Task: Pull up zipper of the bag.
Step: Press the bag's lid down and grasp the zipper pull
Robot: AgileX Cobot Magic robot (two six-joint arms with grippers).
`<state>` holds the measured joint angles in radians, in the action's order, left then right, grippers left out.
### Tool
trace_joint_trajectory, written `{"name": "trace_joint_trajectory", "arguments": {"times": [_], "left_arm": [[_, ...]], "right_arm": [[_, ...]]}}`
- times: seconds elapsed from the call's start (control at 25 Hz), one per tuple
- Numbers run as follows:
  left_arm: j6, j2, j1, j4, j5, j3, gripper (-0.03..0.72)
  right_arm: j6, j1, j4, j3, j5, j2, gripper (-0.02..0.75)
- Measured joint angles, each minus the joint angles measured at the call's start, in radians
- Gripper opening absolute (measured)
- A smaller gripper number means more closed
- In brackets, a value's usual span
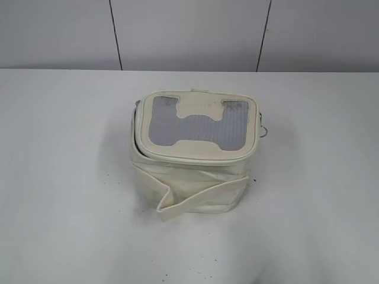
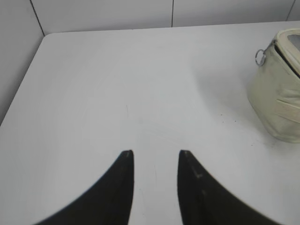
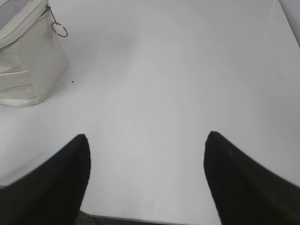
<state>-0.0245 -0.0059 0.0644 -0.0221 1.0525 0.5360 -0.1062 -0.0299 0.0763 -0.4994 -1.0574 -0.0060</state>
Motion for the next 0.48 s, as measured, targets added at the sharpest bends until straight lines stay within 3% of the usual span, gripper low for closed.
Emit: {"name": "trace_joint_trajectory", "arguments": {"times": [0.48], "left_arm": [[0.0,0.0,0.0,0.0,0.0,0.0,0.252]], "right_arm": [[0.0,0.0,0.0,0.0,0.0,0.0,0.585]]}}
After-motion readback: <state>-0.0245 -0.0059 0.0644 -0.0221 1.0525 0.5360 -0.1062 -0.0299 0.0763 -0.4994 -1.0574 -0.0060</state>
